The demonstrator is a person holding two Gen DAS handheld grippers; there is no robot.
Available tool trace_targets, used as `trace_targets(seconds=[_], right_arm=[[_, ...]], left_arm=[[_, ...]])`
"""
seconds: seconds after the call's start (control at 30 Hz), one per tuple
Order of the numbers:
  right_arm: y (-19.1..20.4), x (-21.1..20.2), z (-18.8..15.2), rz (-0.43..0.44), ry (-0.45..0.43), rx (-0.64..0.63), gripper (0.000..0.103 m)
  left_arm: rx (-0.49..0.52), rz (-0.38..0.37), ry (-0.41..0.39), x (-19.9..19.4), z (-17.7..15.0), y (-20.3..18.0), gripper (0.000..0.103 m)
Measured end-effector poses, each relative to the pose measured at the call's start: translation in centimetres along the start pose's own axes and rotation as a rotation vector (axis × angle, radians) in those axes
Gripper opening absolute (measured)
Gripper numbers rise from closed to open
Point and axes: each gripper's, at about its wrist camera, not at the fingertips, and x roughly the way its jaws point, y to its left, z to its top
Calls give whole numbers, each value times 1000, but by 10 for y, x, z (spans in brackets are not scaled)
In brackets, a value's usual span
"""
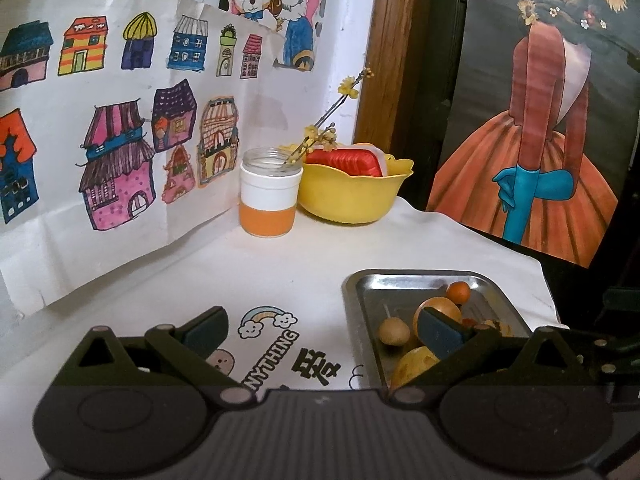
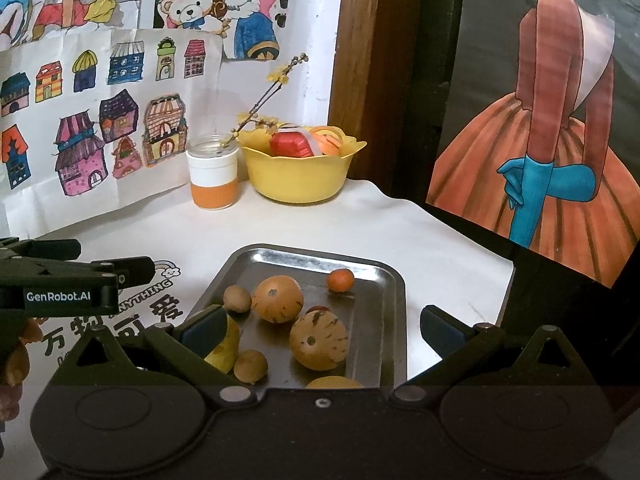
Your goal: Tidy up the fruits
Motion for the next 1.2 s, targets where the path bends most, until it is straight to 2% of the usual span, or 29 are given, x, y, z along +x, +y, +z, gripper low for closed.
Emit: trace_targets(seconds=[0.43, 1.2], right_arm=[[14, -14, -7, 6, -18, -24, 102], [27, -38, -33, 5, -38, 9, 102]], left_arm=[[15, -4, -11, -12, -5, 4, 103], [35, -10, -15, -33, -25, 11, 103]])
